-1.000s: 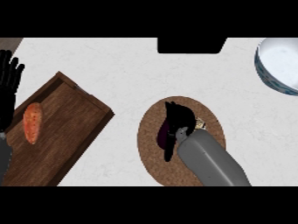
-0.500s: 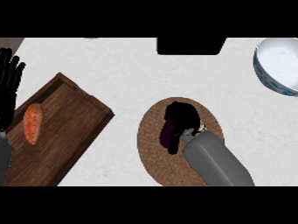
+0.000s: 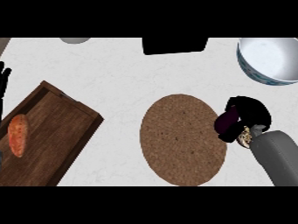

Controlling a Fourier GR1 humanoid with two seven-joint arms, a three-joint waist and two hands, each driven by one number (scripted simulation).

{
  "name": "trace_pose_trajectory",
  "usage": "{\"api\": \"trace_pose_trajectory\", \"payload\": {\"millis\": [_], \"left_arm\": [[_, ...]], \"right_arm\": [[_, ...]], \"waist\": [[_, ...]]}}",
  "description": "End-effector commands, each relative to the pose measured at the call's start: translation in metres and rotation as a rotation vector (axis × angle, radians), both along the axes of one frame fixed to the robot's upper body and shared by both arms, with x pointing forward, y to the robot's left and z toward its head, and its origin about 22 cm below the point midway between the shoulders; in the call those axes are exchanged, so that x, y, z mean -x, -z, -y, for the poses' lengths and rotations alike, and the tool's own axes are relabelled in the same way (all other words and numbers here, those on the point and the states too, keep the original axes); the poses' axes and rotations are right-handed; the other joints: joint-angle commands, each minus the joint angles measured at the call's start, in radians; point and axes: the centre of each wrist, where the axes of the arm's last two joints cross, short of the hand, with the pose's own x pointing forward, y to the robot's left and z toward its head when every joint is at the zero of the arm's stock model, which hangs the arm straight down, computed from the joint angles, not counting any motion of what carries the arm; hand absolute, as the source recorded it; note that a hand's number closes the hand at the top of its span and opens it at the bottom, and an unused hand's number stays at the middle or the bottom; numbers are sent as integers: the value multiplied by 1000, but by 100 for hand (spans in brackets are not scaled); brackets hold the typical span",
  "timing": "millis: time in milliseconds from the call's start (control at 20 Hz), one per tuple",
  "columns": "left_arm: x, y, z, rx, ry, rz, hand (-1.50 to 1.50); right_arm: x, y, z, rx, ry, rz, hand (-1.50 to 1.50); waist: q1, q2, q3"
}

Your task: Pick the eggplant from the placemat and place it in the bowl

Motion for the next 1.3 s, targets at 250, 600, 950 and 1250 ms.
{"api": "trace_pose_trajectory", "payload": {"millis": [250, 600, 950, 1250], "left_arm": [[15, 6, -12, 4, -65, 6, 0], [11, 4, -3, 4, -22, 16, 0], [-9, -8, 17, 10, 47, 43, 0], [-11, -2, 32, 6, 74, 35, 0]], "right_arm": [[55, -125, 252, 174, 264, 229, 150], [124, -177, 338, 23, 194, 444, 150], [169, -252, 379, -105, 99, 676, 150], [168, -262, 384, -336, 53, 739, 150]], "waist": [[-36, 2, 7], [-9, 8, 9], [65, 18, 3], [102, 19, 0]]}}
